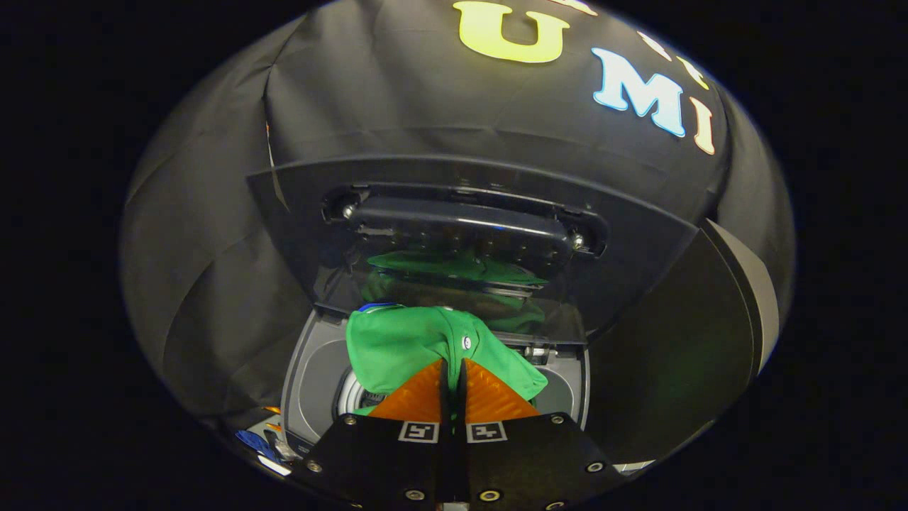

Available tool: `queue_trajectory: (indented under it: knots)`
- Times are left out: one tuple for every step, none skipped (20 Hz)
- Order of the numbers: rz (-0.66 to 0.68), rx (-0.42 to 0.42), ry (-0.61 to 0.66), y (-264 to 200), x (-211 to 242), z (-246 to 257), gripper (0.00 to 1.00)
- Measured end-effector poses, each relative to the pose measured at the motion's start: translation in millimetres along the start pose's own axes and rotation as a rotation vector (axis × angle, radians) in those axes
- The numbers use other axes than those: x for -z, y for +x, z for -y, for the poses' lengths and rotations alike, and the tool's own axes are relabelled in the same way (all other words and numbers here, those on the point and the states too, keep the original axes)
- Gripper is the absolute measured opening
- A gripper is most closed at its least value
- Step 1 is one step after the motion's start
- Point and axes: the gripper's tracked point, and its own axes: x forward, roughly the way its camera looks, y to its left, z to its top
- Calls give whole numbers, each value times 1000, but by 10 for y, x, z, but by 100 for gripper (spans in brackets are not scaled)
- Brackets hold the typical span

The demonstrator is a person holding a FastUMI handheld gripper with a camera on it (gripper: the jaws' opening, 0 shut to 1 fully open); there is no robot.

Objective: Put the clothes into the washing machine and then close the washing machine lid.

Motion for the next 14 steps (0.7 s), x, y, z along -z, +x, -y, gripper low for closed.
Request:
queue_trajectory:
  knots:
    - [-6,-4,3,57,16,-19,0]
    - [-16,-6,-1,108,33,-32,0]
    - [-25,-7,-6,158,63,-47,0]
    - [-34,-8,-9,203,101,-50,0]
    - [-44,-11,-12,246,118,-53,0]
    - [-55,-14,-14,303,151,-50,0]
    - [-65,-17,-14,347,193,-55,0]
    - [-75,-24,-10,385,217,-63,0]
    - [-86,-32,-5,409,249,-80,0]
    - [-97,-37,-5,425,269,-100,0]
    - [-105,-41,-10,464,299,-111,0]
    - [-111,-42,-19,481,324,-114,0]
    - [-117,-43,-26,495,344,-112,0]
    - [-121,-46,-26,495,356,-115,0]
